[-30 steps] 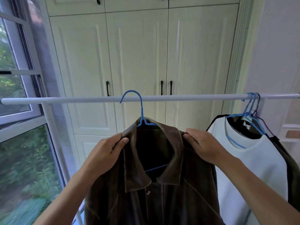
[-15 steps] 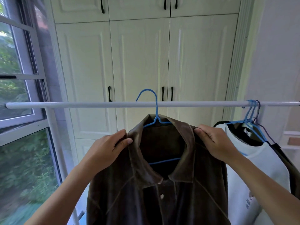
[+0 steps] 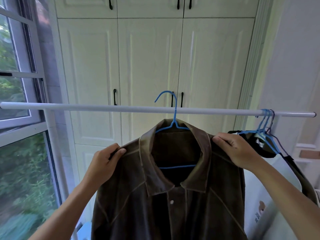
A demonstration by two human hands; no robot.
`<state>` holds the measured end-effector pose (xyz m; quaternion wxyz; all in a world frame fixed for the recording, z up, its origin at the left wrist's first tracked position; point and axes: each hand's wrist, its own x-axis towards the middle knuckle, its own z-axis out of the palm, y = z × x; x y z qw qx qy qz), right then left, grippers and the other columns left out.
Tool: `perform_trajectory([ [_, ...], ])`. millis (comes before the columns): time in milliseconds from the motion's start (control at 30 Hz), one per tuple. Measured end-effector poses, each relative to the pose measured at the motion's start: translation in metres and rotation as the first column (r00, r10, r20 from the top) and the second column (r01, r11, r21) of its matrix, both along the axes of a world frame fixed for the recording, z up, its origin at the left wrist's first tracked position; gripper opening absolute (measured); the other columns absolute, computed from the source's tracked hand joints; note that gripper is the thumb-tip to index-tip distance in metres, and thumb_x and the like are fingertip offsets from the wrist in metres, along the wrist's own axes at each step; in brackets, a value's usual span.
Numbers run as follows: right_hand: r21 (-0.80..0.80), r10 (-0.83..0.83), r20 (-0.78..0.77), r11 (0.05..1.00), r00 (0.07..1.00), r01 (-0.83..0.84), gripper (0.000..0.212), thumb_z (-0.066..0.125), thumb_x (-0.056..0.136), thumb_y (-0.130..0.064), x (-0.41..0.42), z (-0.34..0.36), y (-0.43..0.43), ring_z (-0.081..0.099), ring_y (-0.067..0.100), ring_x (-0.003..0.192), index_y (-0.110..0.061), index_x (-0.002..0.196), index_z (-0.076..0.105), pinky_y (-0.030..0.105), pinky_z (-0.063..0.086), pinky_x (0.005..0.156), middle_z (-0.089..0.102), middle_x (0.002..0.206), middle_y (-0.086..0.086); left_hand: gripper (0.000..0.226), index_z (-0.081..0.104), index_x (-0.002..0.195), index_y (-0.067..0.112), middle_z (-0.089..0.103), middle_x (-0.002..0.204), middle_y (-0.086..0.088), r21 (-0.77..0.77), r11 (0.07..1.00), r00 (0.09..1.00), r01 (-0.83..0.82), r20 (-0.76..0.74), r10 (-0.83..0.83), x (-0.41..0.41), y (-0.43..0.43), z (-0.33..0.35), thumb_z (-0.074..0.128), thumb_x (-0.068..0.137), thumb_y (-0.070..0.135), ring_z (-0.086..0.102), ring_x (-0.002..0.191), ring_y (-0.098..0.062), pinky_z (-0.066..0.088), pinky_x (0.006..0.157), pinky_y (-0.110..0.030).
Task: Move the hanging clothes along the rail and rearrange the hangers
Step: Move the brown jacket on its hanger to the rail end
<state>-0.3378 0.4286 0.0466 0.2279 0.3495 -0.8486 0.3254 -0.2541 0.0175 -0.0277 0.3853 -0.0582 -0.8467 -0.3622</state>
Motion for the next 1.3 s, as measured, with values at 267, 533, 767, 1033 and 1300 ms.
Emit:
perform_trajectory([
  [267,0.108,-0.153,-0.002,0.982,0.988,0.152,0.053,0.029,0.093,-0.075,0.009,0.003,0.015,0.065,0.000,0.070,-0.045,0.088,0.071,0.033,0.052,0.068,0.071,0.072,-0.018,0.034,0.045,0.072,0.017,0.052,0.067,-0.004,0.031,0.999,0.994,-0.028,-0.107,0.031,-0.022,0.014,0.008,0.056,0.102,0.029,0.049,0.061,-0.025,0.036,0.055,-0.029],
  [533,-0.010,-0.129,0.141,0.991,0.982,0.132,0.048,0.048,0.091,-0.058,0.029,-0.018,0.044,0.051,0.004,0.052,-0.025,0.059,0.058,0.024,0.036,0.055,0.052,0.054,-0.002,0.031,0.048,0.079,0.023,0.058,0.061,0.002,-0.128,0.991,0.999,-0.037,0.002,0.038,-0.063,0.033,0.009,0.051,0.103,0.043,0.058,0.061,-0.019,0.047,0.060,-0.038],
  [767,0.048,-0.228,0.175,0.974,0.958,0.223,0.058,0.049,0.093,-0.054,0.034,-0.031,0.078,0.042,0.004,0.050,-0.005,0.063,0.045,0.023,0.033,0.053,0.037,0.053,-0.006,0.029,0.042,0.079,0.032,0.053,0.076,0.008,-0.181,0.958,0.973,0.224,0.103,-0.208,-0.137,0.077,0.019,0.043,0.107,0.040,0.054,0.076,-0.005,0.040,0.066,-0.035],
  [1033,0.191,-0.378,0.096,0.915,0.921,0.356,0.053,0.046,0.097,-0.057,0.042,-0.028,0.115,0.044,0.009,0.049,-0.017,0.064,0.040,0.028,0.035,0.053,0.040,0.052,-0.003,0.023,0.045,0.091,0.031,0.053,0.093,0.008,-0.236,0.964,0.987,0.126,0.129,-0.097,-0.203,0.148,0.022,0.037,0.106,0.046,0.055,0.089,-0.020,0.042,0.070,-0.038],
  [1300,0.045,-0.472,0.104,0.881,0.875,0.470,0.062,0.034,0.089,-0.071,0.032,-0.031,0.138,0.048,0.018,0.053,-0.012,0.070,0.042,0.036,0.041,0.058,0.043,0.058,0.012,0.029,0.050,0.097,0.028,0.052,0.098,0.004,-0.287,0.943,0.969,0.166,0.227,-0.101,-0.260,0.218,0.037,0.032,0.106,0.049,0.057,0.095,-0.020,0.041,0.071,-0.038],
])
